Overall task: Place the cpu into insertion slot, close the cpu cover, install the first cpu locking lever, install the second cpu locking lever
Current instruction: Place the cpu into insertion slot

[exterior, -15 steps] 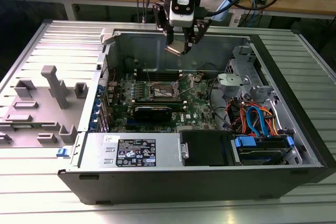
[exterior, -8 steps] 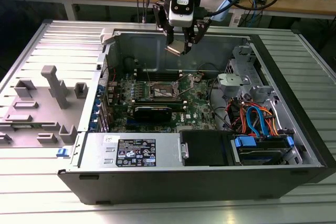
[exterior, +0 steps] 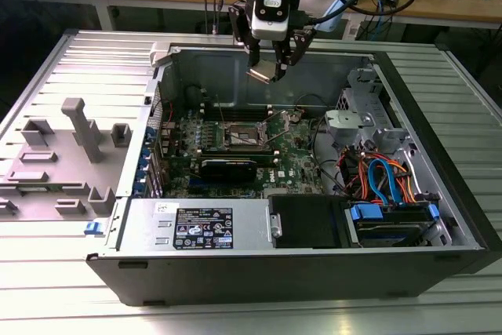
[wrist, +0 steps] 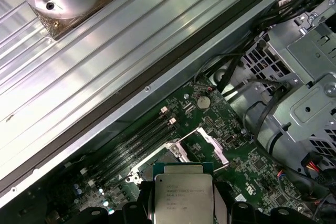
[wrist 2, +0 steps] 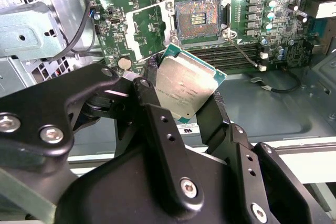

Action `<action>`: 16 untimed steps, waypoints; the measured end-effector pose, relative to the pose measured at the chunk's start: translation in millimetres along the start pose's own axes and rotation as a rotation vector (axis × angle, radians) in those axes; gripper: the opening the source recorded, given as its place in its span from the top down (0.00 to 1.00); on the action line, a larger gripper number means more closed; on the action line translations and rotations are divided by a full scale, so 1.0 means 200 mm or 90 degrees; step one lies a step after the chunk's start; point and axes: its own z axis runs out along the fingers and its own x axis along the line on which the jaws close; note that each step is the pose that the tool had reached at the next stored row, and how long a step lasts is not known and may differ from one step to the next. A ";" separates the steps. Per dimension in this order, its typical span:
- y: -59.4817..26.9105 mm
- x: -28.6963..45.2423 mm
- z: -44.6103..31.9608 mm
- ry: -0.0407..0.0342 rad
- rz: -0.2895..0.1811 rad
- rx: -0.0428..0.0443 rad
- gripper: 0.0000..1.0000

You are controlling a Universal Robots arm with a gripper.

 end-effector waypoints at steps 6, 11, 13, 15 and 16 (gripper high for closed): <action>-0.001 0.000 0.002 -0.0010 0.012 -0.0002 0.46; -0.001 0.000 0.005 -0.0037 0.044 -0.0008 0.46; -0.001 0.000 0.005 -0.0040 0.047 -0.0008 0.46; -0.001 0.000 0.005 -0.0047 0.054 -0.0010 0.46; -0.001 0.000 0.005 -0.0053 0.062 -0.0011 0.46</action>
